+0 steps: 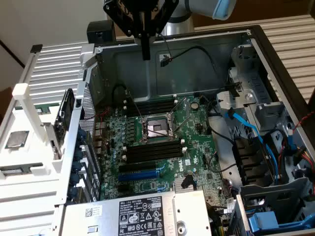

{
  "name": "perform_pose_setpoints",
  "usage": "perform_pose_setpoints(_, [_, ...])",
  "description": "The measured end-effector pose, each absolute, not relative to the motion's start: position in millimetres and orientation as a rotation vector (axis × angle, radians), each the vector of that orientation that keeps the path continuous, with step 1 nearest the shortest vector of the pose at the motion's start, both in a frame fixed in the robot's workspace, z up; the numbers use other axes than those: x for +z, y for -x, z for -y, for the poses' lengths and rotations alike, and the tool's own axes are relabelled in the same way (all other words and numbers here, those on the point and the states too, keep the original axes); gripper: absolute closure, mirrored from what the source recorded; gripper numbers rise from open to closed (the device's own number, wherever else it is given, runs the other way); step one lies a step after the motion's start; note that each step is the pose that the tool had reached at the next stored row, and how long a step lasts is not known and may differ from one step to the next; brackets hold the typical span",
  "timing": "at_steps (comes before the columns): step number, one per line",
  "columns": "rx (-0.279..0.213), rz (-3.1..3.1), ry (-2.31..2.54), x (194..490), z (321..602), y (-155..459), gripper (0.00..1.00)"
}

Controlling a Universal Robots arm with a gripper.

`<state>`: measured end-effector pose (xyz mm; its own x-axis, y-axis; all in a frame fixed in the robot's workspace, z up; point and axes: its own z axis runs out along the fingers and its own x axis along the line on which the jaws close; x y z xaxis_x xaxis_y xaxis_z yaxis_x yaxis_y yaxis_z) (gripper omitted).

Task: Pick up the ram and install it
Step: 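Reach for the ram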

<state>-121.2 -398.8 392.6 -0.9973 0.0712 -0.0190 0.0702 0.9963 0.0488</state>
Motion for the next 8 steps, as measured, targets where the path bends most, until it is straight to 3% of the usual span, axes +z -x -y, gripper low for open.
perform_pose_setpoints(8, [0.075,-3.118,-0.110,392.6,398.8,121.2,0.90])
